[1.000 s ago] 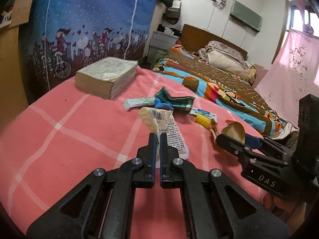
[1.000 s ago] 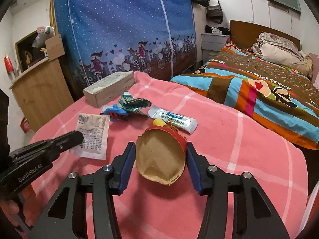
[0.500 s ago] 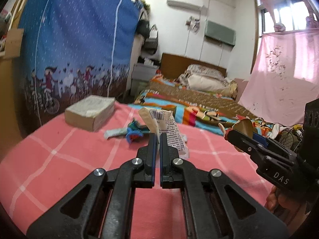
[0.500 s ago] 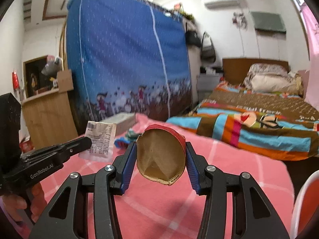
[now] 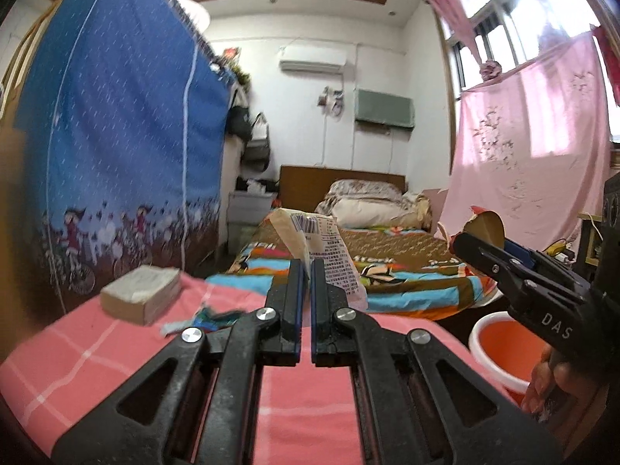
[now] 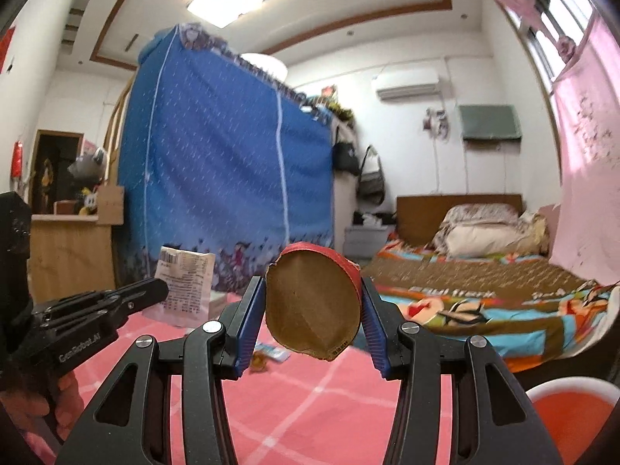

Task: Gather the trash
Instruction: 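Carry the receipt and paper cup over the orange bucket and open both grippers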

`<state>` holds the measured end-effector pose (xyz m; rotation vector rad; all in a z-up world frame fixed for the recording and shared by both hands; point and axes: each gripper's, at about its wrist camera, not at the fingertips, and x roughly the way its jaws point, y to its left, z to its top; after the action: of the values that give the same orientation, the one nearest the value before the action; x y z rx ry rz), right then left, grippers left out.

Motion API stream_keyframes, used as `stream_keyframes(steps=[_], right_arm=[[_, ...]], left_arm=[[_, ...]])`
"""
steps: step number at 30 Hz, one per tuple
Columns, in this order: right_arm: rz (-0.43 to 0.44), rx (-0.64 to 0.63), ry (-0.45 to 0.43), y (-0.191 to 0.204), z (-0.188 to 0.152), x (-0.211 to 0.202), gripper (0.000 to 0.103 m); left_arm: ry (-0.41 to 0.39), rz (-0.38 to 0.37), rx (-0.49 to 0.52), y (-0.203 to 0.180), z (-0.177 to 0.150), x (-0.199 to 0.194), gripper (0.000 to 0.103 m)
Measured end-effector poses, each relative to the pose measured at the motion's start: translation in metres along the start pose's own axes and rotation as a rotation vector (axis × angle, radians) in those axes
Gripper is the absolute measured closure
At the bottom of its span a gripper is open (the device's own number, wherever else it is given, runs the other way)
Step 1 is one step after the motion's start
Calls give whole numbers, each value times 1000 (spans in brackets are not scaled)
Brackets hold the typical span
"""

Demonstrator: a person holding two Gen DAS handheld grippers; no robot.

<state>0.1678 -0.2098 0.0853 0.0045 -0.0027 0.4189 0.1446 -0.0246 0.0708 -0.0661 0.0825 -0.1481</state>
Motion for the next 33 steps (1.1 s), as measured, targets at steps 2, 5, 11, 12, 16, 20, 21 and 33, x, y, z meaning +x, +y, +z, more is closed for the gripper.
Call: stream_keyframes(steps=[2, 5, 11, 12, 16, 20, 21, 33], right_arm=[[-20, 4, -21, -6, 3, -8, 57], [-54, 13, -36, -20, 7, -18, 57], [-132, 23, -51, -45, 7, -42, 56], [-149, 25, -49, -51, 7, -48, 56], [-209, 43, -34, -73, 2, -67, 56], [-275, 78, -11, -96, -3, -84, 56], [-285, 87, -8, -100, -4, -87, 56], [-414, 180, 90, -146, -18, -109, 55]], left_arm=[[-16, -13, 3, -7, 5, 0, 97], [-28, -43, 14, -21, 13, 5, 97], [-24, -117, 47, -57, 20, 11, 97], [-17, -134, 53, -65, 19, 13, 97], [20, -201, 75, -97, 13, 16, 97], [59, -269, 88, -126, 8, 21, 97], [69, -284, 91, -133, 6, 23, 97], [205, -404, 101, -181, -7, 44, 97]])
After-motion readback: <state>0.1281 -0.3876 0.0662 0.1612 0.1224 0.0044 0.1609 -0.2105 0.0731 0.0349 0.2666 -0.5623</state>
